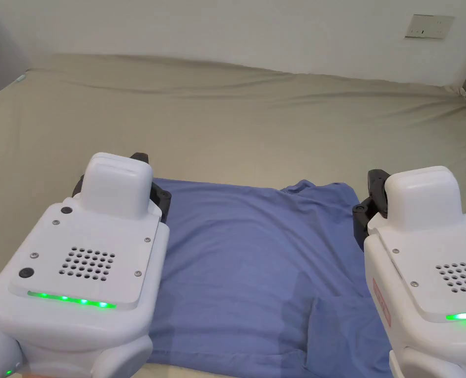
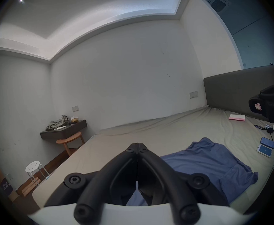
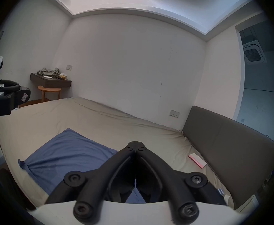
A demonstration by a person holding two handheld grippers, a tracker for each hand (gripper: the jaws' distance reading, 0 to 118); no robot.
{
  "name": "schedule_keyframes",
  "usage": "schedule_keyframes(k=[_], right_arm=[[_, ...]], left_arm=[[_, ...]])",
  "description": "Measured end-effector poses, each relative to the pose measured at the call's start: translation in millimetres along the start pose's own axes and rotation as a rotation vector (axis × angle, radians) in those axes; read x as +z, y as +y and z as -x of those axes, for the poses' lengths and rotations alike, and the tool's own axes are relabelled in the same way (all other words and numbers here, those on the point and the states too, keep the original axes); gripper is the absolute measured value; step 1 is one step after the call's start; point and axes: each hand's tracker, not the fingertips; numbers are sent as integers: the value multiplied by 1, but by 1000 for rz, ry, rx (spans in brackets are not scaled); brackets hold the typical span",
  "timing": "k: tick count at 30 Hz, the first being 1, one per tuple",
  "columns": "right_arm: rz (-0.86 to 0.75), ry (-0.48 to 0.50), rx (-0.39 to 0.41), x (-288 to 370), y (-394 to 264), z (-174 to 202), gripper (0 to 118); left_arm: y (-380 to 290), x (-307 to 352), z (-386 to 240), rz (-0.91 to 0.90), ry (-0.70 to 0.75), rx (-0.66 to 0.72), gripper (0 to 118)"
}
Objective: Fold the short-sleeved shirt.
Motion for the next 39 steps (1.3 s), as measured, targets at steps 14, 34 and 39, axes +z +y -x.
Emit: schedule_keyframes(k=[14, 34, 39], right_arm=[[224, 3, 9, -18, -65, -30, 2], [403, -107, -14, -11, -99, -72, 2], [555, -100, -31, -21, -133, -82, 9]], left_arm=[[-193, -38, 72, 727, -27, 74, 0], [-263, -42, 75, 913, -71, 199, 24], [-230, -33, 70, 803, -11, 181, 7]])
